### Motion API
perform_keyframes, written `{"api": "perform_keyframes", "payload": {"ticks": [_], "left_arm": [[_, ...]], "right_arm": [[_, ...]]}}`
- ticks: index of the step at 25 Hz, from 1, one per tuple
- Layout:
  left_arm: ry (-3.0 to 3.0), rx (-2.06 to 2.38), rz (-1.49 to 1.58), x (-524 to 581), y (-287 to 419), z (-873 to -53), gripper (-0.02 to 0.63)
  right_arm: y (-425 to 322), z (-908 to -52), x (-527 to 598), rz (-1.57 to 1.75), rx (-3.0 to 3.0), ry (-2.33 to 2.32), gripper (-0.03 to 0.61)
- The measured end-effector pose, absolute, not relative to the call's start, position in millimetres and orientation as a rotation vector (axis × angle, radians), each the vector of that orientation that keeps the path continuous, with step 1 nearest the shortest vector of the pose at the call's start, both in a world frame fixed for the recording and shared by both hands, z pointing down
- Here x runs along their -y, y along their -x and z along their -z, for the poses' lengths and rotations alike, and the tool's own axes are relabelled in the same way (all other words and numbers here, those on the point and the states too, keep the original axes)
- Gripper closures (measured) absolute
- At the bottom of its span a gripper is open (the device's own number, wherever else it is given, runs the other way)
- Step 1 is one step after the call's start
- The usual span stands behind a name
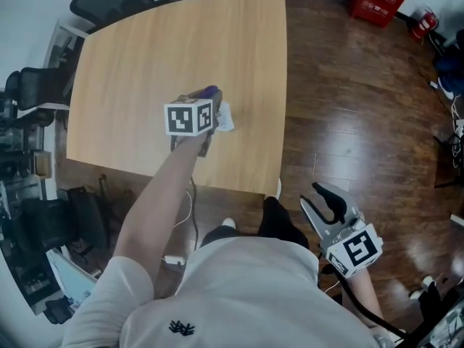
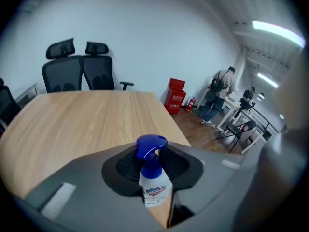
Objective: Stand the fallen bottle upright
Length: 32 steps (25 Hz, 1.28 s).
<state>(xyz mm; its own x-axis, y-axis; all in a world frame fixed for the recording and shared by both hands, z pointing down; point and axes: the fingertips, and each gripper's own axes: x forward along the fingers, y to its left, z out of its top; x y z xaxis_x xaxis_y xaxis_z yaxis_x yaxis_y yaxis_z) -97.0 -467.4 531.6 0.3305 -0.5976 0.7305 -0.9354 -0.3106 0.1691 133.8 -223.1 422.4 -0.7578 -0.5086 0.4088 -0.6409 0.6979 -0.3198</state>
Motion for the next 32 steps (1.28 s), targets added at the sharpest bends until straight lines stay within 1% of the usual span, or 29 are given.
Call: {"api": "perform_keyframes", "payload": {"ticks": [4, 9, 19, 20, 22, 26, 30, 31, 32], "left_arm": [[-2.157, 1.494, -0.624, 453.5, 94.8, -514.4, 0.520], [-2.267, 1.650, -0.523, 411.8, 95.8, -511.6, 0.520], [-2.345, 1.695, -0.432, 394.9, 90.7, -513.6, 0.513], [-2.352, 1.693, -0.429, 394.7, 90.6, -513.8, 0.467], [-2.365, 1.678, -0.427, 393.6, 91.2, -514.5, 0.431], [-2.377, 1.655, -0.415, 391.6, 96.8, -516.8, 0.426], [-2.383, 1.590, -0.359, 387.7, 100.5, -519.7, 0.400], [-2.391, 1.569, -0.349, 386.5, 100.4, -520.4, 0.380], [-2.400, 1.548, -0.341, 385.1, 100.5, -521.2, 0.374]], "right_arm": [[-126.7, -420.4, 218.3, -0.635, 2.620, -0.893, 0.434], [-123.2, -420.0, 204.2, -0.632, 2.601, -0.880, 0.434], [-108.0, -414.8, 190.3, -0.584, 2.596, -0.856, 0.434], [-105.9, -414.1, 188.8, -0.579, 2.595, -0.857, 0.434], [-101.6, -412.8, 185.2, -0.567, 2.592, -0.859, 0.434], [-93.5, -409.6, 179.7, -0.547, 2.585, -0.878, 0.434], [-86.7, -405.7, 172.2, -0.524, 2.579, -0.903, 0.434], [-85.2, -404.9, 169.7, -0.520, 2.576, -0.909, 0.434], [-83.4, -404.3, 167.0, -0.517, 2.572, -0.915, 0.434]]}}
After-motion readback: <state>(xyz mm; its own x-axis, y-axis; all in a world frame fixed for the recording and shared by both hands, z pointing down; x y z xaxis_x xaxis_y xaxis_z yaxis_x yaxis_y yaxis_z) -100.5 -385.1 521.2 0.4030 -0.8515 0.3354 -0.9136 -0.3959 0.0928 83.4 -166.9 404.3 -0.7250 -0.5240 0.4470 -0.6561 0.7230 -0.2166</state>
